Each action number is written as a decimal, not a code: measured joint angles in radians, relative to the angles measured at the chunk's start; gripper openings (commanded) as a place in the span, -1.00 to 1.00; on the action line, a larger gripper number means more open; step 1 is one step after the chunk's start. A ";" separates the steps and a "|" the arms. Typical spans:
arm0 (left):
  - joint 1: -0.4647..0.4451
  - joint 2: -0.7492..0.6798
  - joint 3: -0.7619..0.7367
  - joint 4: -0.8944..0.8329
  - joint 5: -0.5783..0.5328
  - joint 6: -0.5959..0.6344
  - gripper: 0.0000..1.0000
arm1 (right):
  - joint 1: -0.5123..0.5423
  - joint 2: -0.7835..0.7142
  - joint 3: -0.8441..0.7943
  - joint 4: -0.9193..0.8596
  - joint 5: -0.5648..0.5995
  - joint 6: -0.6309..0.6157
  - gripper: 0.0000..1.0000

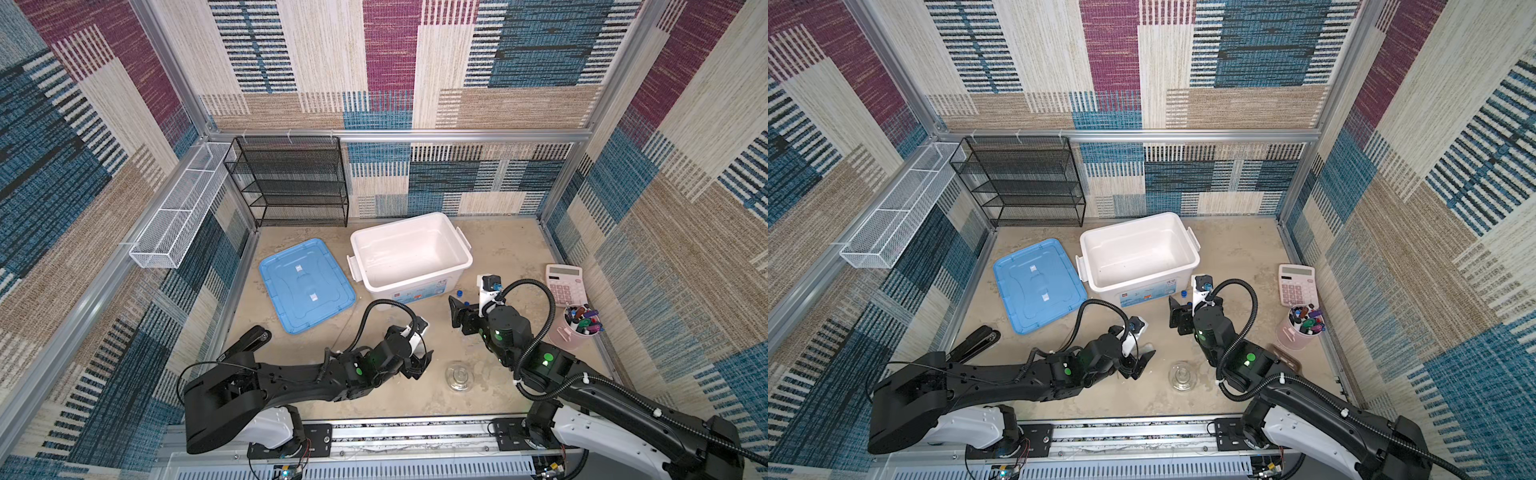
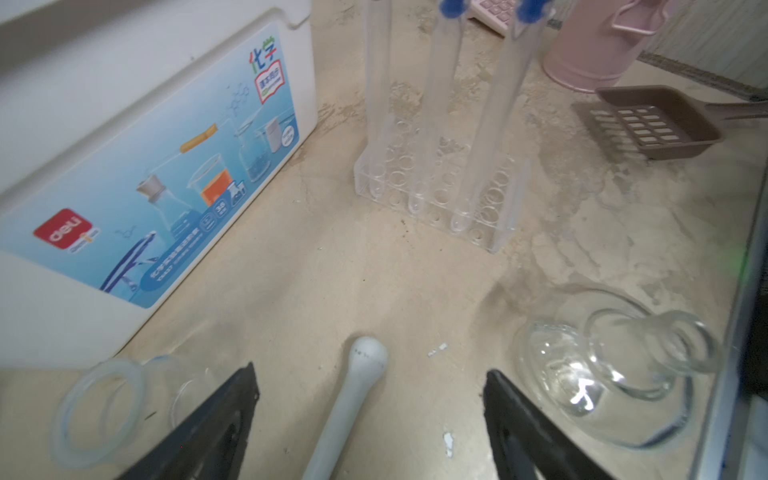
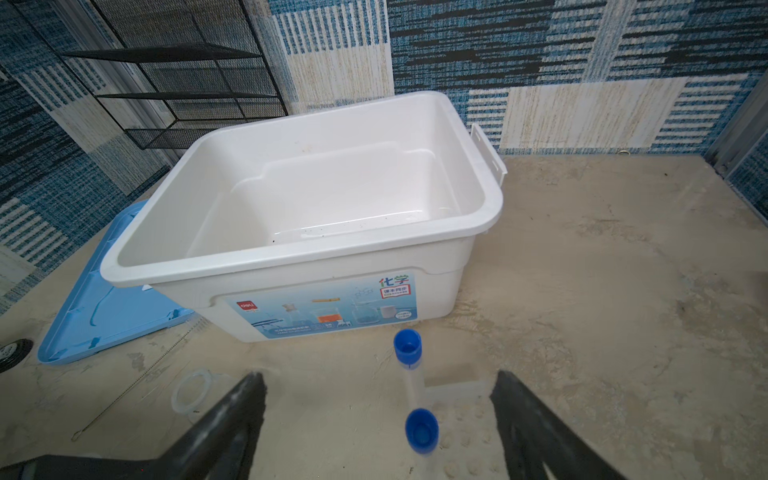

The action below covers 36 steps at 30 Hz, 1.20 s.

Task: Organize the chemistry lab equipment
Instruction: 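Lift the right gripper off the rack while the left gripper moves toward the flask, then lower the open left gripper over the neck of the glass flask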

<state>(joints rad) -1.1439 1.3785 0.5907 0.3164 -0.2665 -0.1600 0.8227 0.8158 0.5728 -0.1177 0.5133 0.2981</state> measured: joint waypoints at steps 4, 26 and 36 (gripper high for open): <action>-0.002 0.012 0.018 -0.016 0.086 0.010 0.58 | -0.019 -0.027 -0.006 -0.001 -0.012 -0.011 0.75; -0.095 0.208 0.173 -0.006 0.375 0.055 0.38 | -0.050 -0.096 -0.035 -0.005 -0.031 -0.011 0.76; -0.095 0.271 0.209 0.035 0.331 0.055 0.06 | -0.058 -0.104 -0.041 -0.014 -0.031 -0.010 0.76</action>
<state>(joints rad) -1.2392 1.6497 0.7994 0.3519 0.0647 -0.1051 0.7647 0.7120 0.5316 -0.1314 0.4828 0.2886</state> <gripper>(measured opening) 0.568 0.881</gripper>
